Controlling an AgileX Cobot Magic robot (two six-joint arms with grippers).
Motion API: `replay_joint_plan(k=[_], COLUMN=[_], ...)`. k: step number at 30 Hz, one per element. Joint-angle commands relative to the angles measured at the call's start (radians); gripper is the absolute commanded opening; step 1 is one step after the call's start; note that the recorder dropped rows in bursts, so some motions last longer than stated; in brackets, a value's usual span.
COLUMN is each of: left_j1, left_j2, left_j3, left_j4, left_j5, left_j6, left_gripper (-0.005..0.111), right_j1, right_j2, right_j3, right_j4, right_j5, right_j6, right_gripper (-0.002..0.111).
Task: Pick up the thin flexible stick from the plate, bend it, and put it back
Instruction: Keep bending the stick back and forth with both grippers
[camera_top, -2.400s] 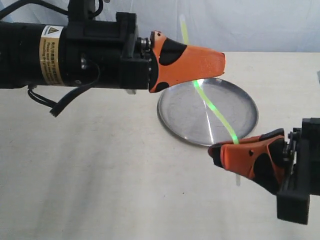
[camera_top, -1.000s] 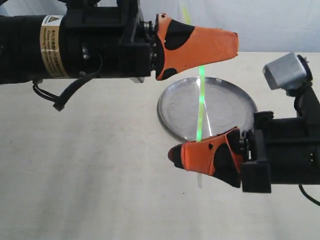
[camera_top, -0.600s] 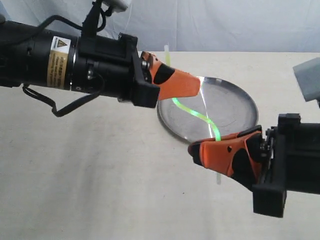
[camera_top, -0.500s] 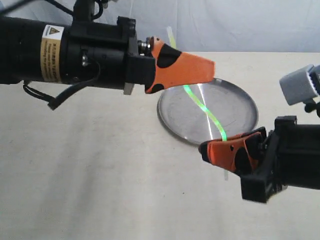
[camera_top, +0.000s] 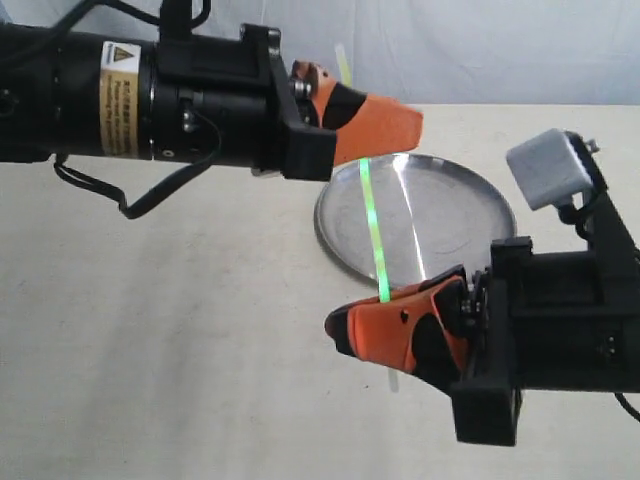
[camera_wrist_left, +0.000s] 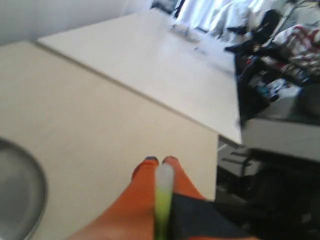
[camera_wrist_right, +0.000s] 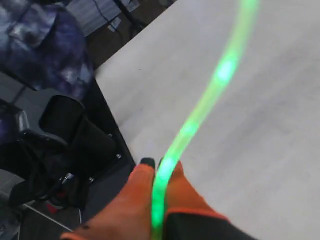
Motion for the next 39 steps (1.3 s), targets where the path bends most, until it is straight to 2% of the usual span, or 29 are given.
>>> replay_joint_plan(k=[1, 5, 6, 9, 13, 15, 19, 24, 32, 34, 36, 39], left_j1=[-0.006, -0.006, -0.006, -0.006, -0.006, -0.006, -0.006, -0.006, -0.006, -0.006, -0.006, -0.006], left_j2=[0.024, 0.019, 0.014, -0.006, -0.036, -0.051, -0.057, -0.057, -0.057, -0.057, -0.057, -0.057], left_j3=[0.016, 0.018, 0.018, 0.018, -0.018, -0.043, -0.060, -0.060, -0.060, -0.060, -0.060, -0.060], left_j4=[0.234, 0.234, 0.194, 0.019, -0.154, -0.153, -0.123, 0.040, 0.084, 0.093, 0.100, 0.098], left_j5=[-0.020, -0.127, -0.164, -0.286, -0.372, -0.342, -0.205, -0.015, 0.002, 0.000, -0.004, -0.001], left_j6=[-0.193, -0.217, -0.227, -0.223, -0.145, -0.071, -0.034, -0.023, -0.016, -0.013, 0.003, 0.009], left_gripper=[0.000, 0.000, 0.000, 0.000, 0.000, 0.000, 0.000, 0.000, 0.001, 0.007, 0.017, 0.042], right_j1=[0.003, 0.003, 0.003, 0.003, 0.003, 0.003, 0.003, 0.003, 0.003, 0.003, 0.003, 0.003], right_j2=[-0.052, -0.109, -0.117, -0.106, -0.028, 0.023, 0.064, 0.023, -0.039, -0.039, -0.039, -0.039], right_j3=[-0.049, -0.049, -0.049, -0.049, -0.049, -0.049, -0.049, -0.049, -0.049, -0.049, -0.049, -0.049], right_j4=[0.067, 0.016, -0.022, -0.228, -0.442, -0.447, -0.432, -0.416, -0.420, -0.424, -0.428, -0.436], right_j5=[-0.090, -0.309, -0.363, -0.419, -0.347, -0.263, -0.160, -0.111, -0.155, -0.157, -0.160, -0.164], right_j6=[-0.049, -0.021, 0.017, 0.187, 0.421, 0.426, 0.387, 0.363, 0.361, 0.361, 0.361, 0.361], right_gripper=[-0.001, -0.001, -0.001, -0.001, -0.001, -0.001, -0.001, -0.001, -0.001, -0.001, -0.001, -0.001])
